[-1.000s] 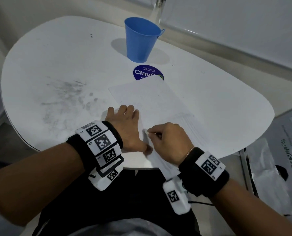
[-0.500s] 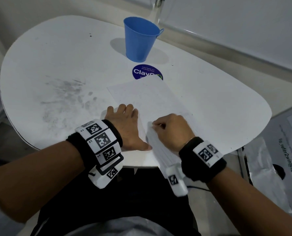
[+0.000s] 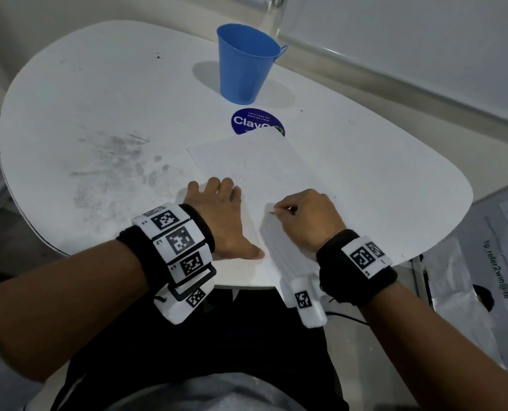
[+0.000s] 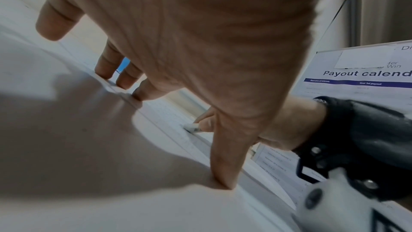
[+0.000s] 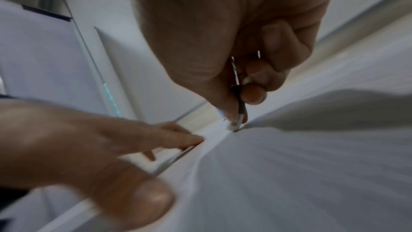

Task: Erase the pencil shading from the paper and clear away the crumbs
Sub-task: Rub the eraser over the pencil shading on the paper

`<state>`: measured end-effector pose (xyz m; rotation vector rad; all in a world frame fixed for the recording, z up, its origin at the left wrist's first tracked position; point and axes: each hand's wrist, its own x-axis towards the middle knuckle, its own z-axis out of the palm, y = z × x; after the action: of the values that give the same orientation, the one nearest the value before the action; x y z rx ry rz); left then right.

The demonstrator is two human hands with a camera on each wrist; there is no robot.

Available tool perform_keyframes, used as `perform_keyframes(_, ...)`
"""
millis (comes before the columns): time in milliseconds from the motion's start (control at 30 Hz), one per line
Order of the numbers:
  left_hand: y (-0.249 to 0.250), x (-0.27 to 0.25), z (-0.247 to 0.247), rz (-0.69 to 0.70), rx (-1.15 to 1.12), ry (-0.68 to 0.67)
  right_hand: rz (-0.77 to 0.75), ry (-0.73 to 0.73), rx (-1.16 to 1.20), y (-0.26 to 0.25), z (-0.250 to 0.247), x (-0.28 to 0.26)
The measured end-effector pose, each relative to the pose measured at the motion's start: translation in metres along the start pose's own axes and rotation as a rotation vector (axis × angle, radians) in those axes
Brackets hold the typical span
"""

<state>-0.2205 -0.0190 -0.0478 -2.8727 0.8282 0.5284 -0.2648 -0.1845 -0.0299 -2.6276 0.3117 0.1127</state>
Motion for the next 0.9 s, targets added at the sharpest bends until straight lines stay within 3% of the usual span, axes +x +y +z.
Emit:
perform_keyframes(167,0.001,0.0,-0.001,-0.006,-0.016,0.0,-0.119,-0.174,-0.085,-0.015,0.012,-0.025)
perform_keyframes(333,0.001,-0.001,0.0,0.0,0.001,0.004,0.021,-0.019,0.001,0.002,-0.002,-0.001)
perform_keyframes(500,0.001,0.0,-0.002,-0.003,-0.018,0.003,-0.106,-0.165,-0.091,-0.009,0.008,-0.024)
perform_keyframes(633,0.001,-0.001,-0.001,0.001,-0.004,0.008,0.034,-0.012,-0.003,0.005,-0.008,0.001)
perform_keyframes(800,0.002,0.0,-0.002,-0.008,-0.004,-0.008,-0.088,-0.156,-0.069,-0.011,0.006,-0.024)
perform_keyframes(900,0.0,0.0,-0.003,-0.001,0.012,-0.013,0.004,-0.037,-0.02,0.002,-0.004,-0.004)
